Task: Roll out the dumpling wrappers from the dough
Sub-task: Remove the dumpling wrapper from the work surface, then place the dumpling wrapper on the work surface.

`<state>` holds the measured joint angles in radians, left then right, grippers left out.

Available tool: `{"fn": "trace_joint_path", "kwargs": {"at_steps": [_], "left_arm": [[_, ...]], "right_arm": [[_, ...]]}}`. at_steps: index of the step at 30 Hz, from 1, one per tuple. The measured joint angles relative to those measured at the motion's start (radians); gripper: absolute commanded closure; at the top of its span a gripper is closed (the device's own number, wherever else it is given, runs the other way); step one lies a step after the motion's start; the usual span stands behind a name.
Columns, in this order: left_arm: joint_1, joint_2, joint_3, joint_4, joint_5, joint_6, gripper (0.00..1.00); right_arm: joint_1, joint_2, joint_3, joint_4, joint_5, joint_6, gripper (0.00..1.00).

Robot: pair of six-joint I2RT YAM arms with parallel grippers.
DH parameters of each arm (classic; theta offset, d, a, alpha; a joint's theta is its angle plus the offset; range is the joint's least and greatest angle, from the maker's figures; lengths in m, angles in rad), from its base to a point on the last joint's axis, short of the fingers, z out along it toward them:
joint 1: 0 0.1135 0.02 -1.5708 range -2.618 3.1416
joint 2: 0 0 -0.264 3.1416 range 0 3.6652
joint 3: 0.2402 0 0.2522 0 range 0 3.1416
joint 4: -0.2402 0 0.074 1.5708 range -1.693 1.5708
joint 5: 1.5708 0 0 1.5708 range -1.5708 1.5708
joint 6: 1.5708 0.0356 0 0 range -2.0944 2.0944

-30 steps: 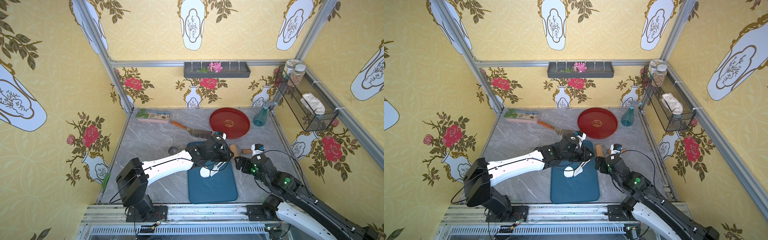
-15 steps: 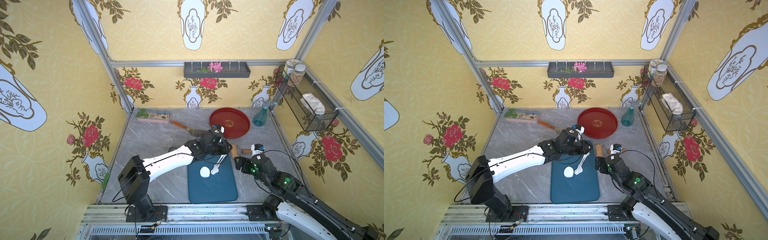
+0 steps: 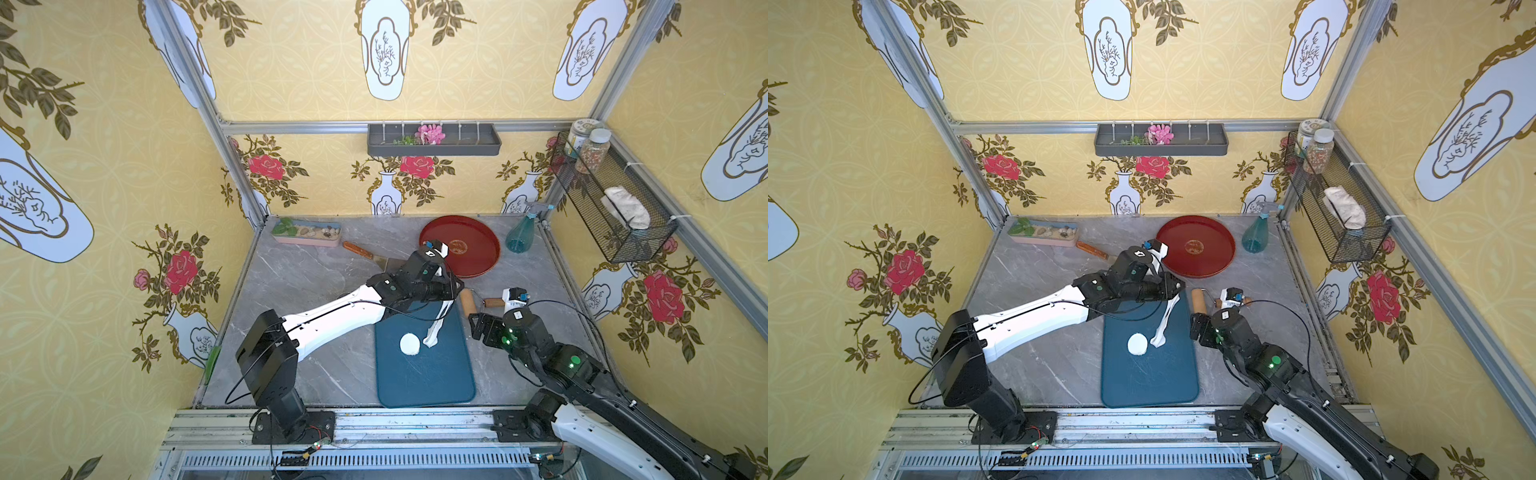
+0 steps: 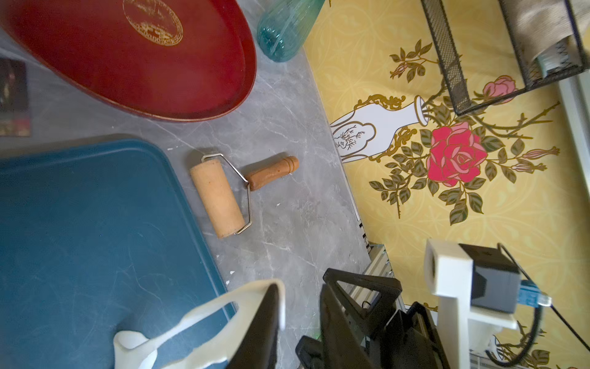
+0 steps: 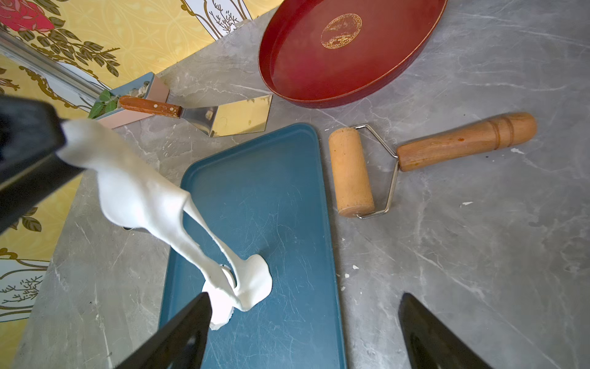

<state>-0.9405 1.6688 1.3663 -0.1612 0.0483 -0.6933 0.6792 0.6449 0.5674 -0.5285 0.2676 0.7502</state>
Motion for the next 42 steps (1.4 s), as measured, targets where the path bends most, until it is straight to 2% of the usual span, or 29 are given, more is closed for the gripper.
{"fn": "trace_joint_path", "kwargs": {"at_steps": [12, 23, 33, 38, 42], "left_arm": [[0.016, -0.020, 0.072, -0.018, 0.000, 0.045, 0.73], [0.106, -0.010, 0.075, -0.031, 0.027, 0.092, 0.72], [0.171, 0.044, -0.020, -0.061, 0.064, 0.143, 0.69], [0.194, 0.042, -0.074, -0.064, 0.072, 0.162, 0.62], [0.214, 0.027, -0.112, -0.053, 0.088, 0.170, 0.46]], "right_arm": [[0.000, 0.008, 0.000, -0.002, 0.004, 0.000, 0.07], [0.000, 0.016, 0.011, 0.002, 0.013, -0.014, 0.06], [0.000, 0.060, 0.015, 0.013, 0.013, -0.018, 0.06], [0.000, 0.101, 0.015, 0.063, -0.014, -0.018, 0.03], [-0.010, 0.163, 0.028, 0.114, -0.063, -0.018, 0.01]]}}
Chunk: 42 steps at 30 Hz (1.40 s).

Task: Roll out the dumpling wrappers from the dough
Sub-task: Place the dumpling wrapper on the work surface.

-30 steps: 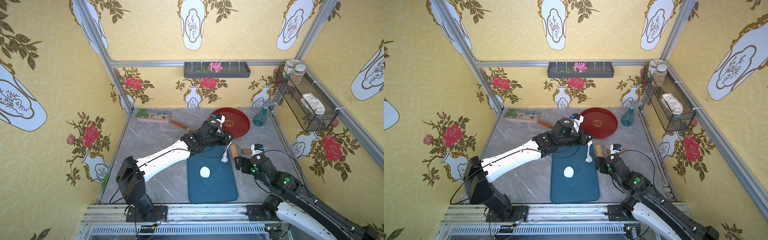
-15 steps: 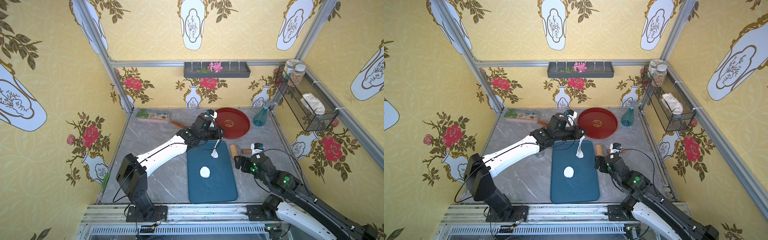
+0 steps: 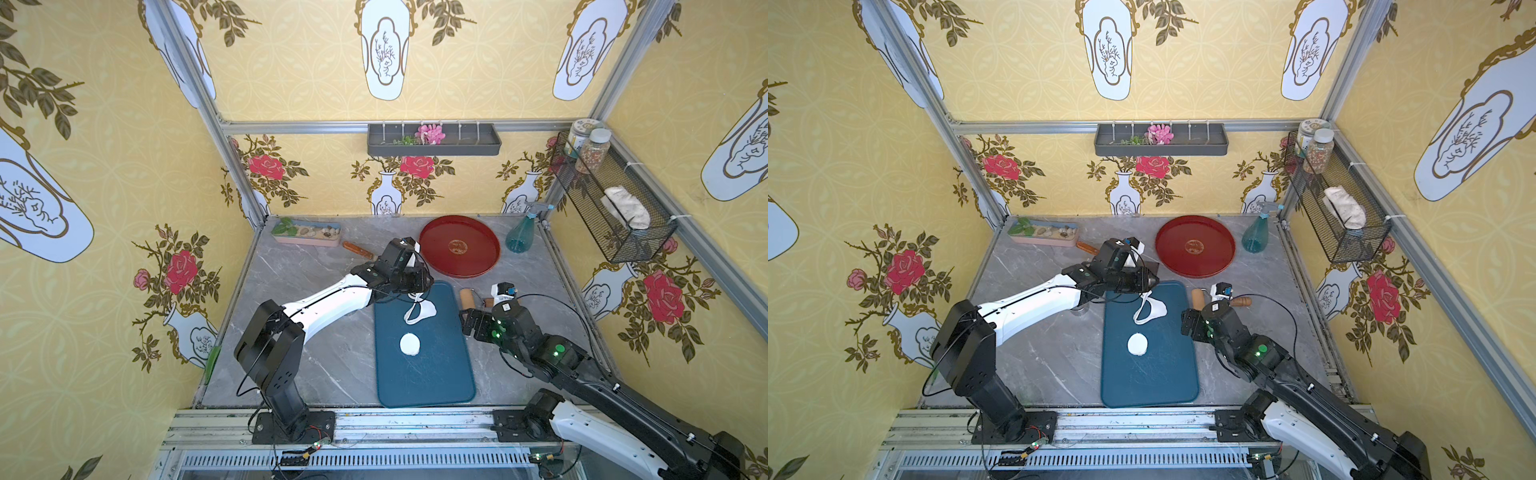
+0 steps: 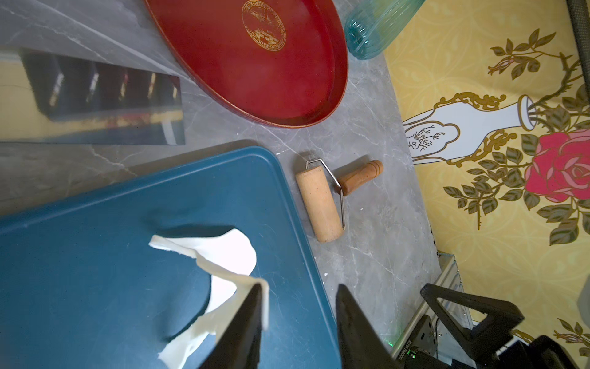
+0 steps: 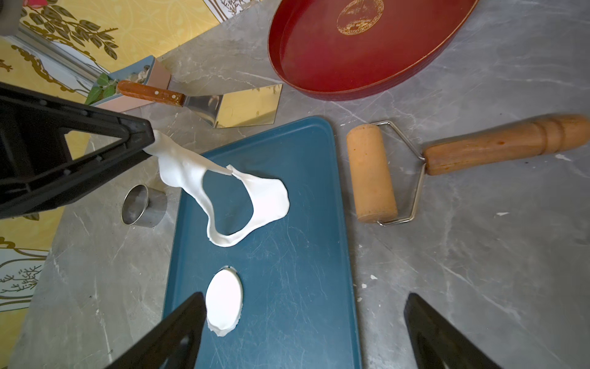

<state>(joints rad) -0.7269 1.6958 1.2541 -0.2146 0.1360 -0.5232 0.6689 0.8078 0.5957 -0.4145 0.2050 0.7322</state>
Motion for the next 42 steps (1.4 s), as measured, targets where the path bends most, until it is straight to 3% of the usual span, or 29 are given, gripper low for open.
{"fn": "trace_joint_path", "kwargs": {"at_steps": [10, 11, 12, 19, 28, 42], "left_arm": [[0.082, -0.053, -0.153, 0.089, 0.101, -0.010, 0.12], [0.090, -0.058, -0.161, 0.097, 0.113, -0.012, 0.03], [0.096, -0.060, -0.165, 0.103, 0.124, -0.014, 0.00], [0.130, -0.059, -0.170, 0.138, 0.236, -0.072, 0.00], [0.185, -0.095, -0.282, 0.279, 0.385, -0.276, 0.00], [0.188, -0.090, -0.333, 0.417, 0.445, -0.481, 0.00]], "right_arm": [[-0.076, 0.234, 0.043, 0.206, -0.225, 0.009, 0.00], [-0.084, 0.257, 0.043, 0.229, -0.250, 0.019, 0.01], [-0.090, 0.272, 0.043, 0.242, -0.264, 0.026, 0.01], [-0.098, 0.389, 0.041, 0.390, -0.360, 0.056, 0.01], [-0.094, 0.542, 0.019, 0.637, -0.412, 0.074, 0.03], [-0.048, 0.647, 0.081, 0.754, -0.411, 0.026, 0.03]]}}
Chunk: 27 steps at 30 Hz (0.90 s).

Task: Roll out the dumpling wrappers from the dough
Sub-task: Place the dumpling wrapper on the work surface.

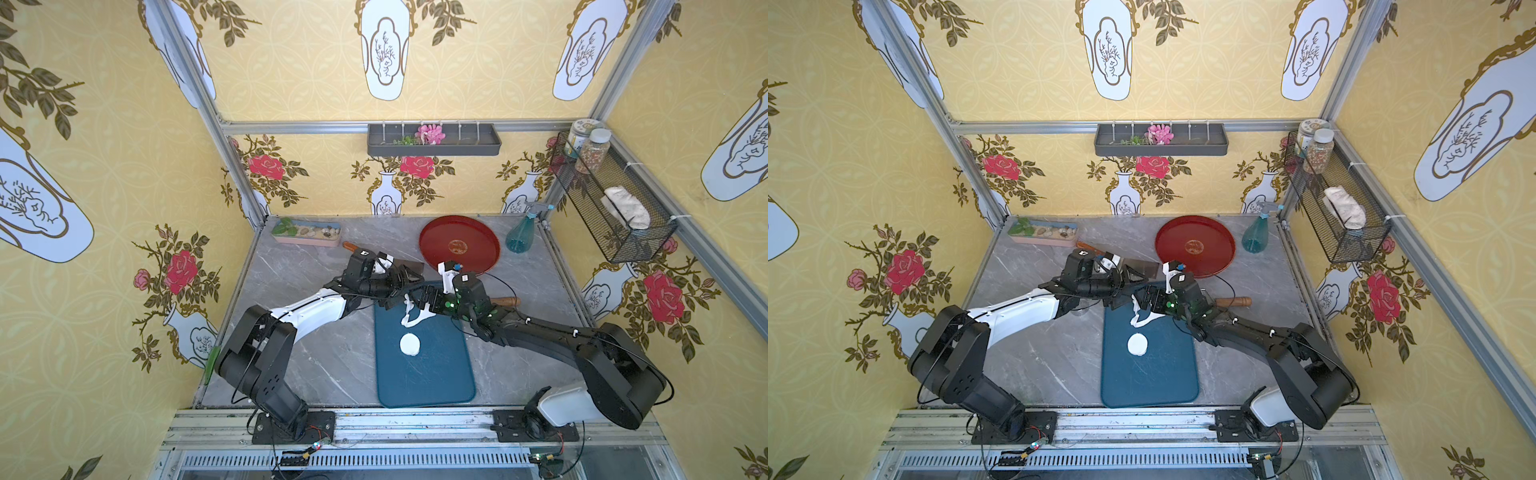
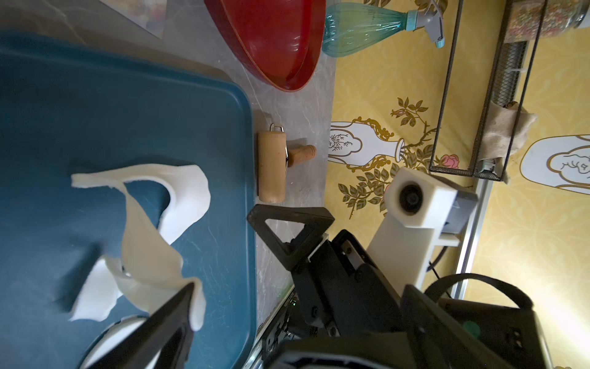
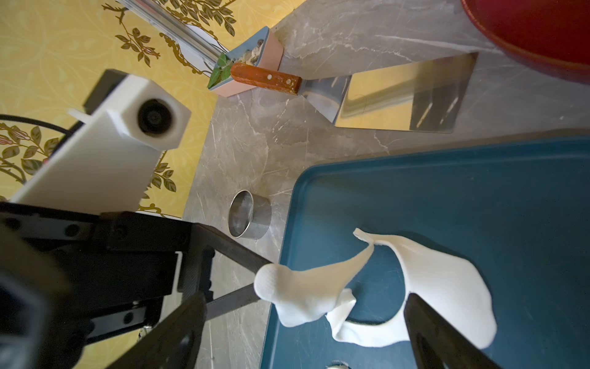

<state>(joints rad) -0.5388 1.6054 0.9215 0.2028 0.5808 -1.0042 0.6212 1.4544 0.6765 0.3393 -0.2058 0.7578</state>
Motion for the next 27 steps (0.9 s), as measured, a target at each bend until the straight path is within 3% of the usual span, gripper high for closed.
{"fn": "trace_joint_path", "kwargs": {"at_steps": [27], "left_arm": [[0.000, -0.011, 0.004, 0.021, 0.013, -0.028, 0.00]], "right_arm": [[0.002, 0.078, 0.053, -0.025, -0.015, 0.031, 0.03]]}}
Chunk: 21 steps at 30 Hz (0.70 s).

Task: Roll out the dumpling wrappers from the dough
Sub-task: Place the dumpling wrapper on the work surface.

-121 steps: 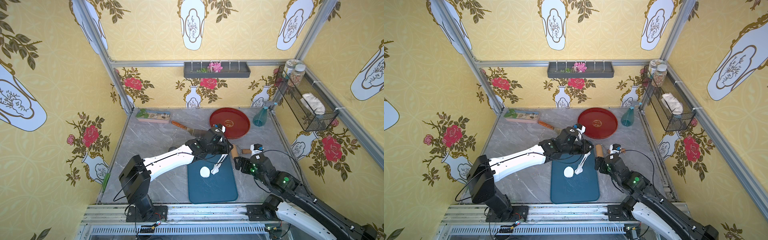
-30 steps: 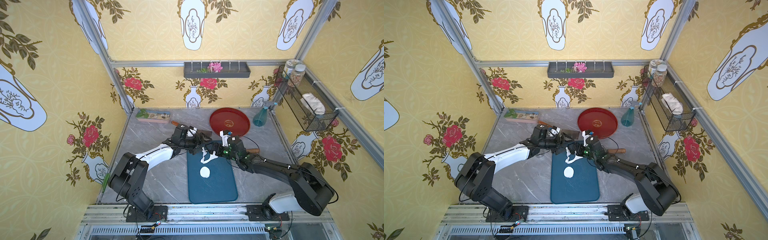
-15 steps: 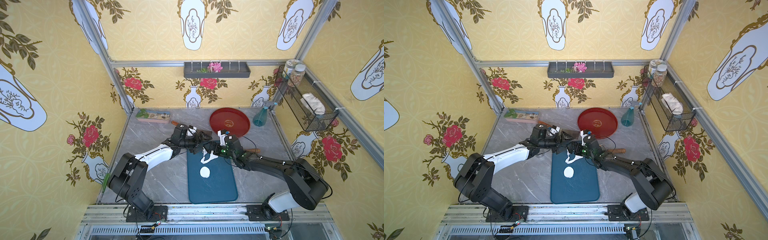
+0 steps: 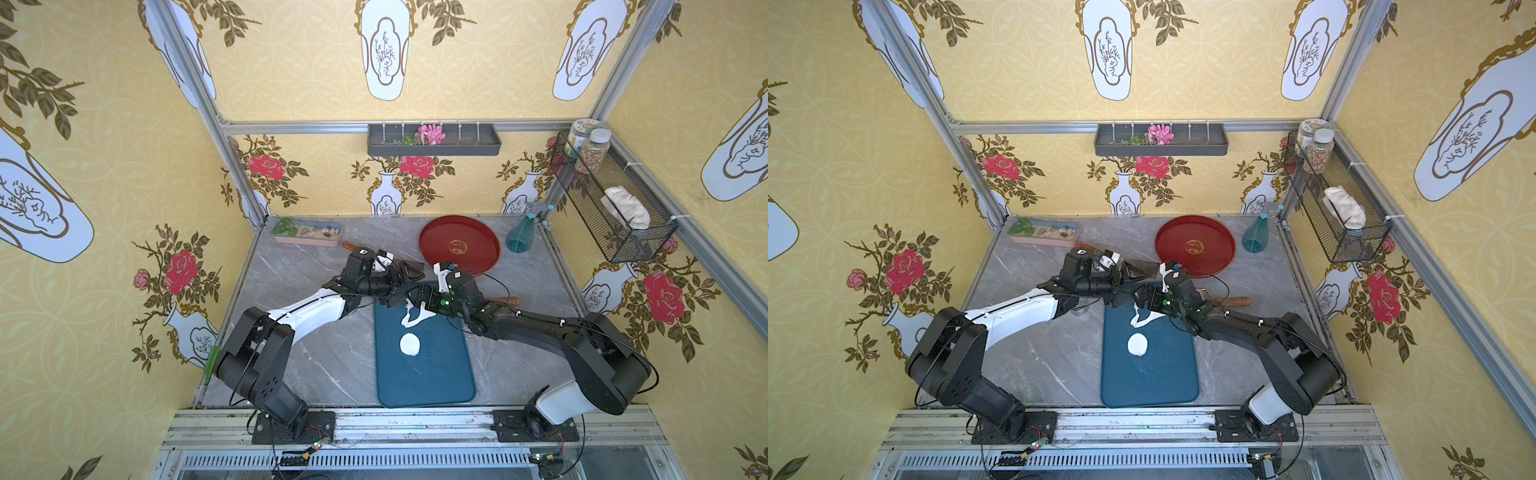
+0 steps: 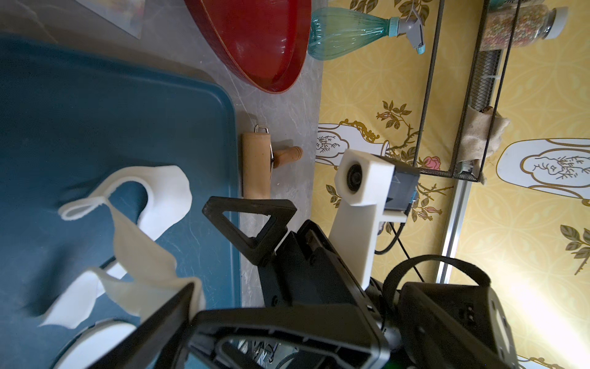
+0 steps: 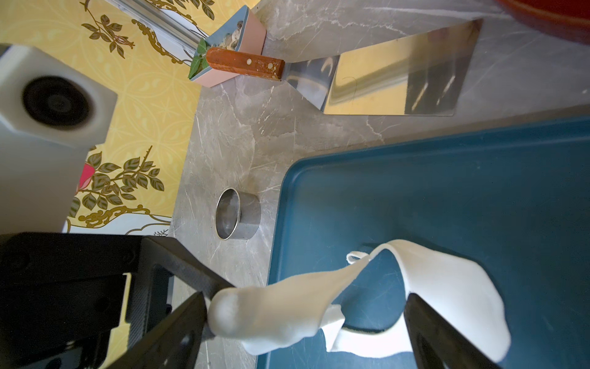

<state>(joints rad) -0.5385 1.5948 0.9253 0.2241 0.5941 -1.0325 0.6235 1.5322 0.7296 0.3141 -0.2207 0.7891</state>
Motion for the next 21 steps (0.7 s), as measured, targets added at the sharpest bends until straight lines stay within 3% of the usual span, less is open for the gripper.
{"fn": "trace_joint_path", "kwargs": {"at_steps": [21], "left_arm": [[0.000, 0.006, 0.000, 0.014, 0.003, -0.011, 0.00]], "right_arm": [[-0.016, -0.015, -0.013, -0.007, 0.009, 0.019, 0.03]]}}
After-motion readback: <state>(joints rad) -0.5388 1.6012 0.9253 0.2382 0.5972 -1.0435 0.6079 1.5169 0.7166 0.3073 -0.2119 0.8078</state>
